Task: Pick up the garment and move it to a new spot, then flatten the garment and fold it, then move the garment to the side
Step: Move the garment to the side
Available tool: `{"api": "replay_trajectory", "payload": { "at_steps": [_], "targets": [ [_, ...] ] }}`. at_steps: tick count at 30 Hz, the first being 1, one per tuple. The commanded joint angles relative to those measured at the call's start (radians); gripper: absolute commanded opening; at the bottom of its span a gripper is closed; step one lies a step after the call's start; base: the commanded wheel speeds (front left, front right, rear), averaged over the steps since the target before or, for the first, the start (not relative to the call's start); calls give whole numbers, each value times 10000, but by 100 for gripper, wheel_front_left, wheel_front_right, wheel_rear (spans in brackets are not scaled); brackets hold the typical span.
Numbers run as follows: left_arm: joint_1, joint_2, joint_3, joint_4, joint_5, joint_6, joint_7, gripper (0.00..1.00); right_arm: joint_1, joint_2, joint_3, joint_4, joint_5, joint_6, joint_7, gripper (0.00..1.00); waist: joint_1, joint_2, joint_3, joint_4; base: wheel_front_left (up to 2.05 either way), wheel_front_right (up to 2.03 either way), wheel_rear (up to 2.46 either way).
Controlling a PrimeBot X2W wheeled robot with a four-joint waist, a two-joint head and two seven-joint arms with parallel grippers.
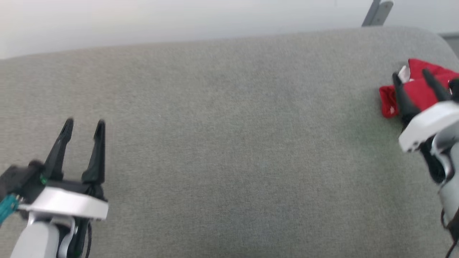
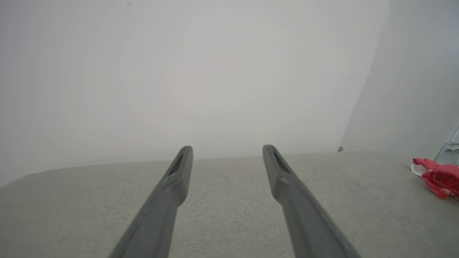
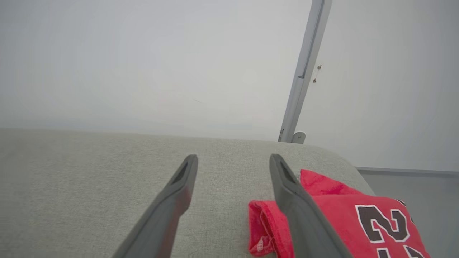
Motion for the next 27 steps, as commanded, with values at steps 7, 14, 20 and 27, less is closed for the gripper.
{"api": "replay_trajectory", "payload": {
  "at_steps": [7, 14, 20, 27],
  "targets": [
    [1319, -433, 929, -298, 492, -16, -50, 100, 1482, 144, 204, -739, 156, -8, -753, 100, 0, 0, -723, 384, 0, 0, 0],
    [2738, -896, 1655, -422, 867, -60, -50, 100, 3400, 505, -364, -1598, 267, -8, -1412, 100, 0, 0, -1589, 777, 0, 0, 0],
    [3615, -1050, 1969, -612, 811, -68, -50, 100, 4832, 915, -900, -2482, 64, -8, -1498, 100, 0, 0, -1918, 890, 0, 0, 0],
    [4222, -1086, 1979, -719, 503, -76, -50, 100, 6070, 1385, -1328, -3413, 6, -6, -1533, 100, 0, 0, -2171, 905, 0, 0, 0]
  ]
}}
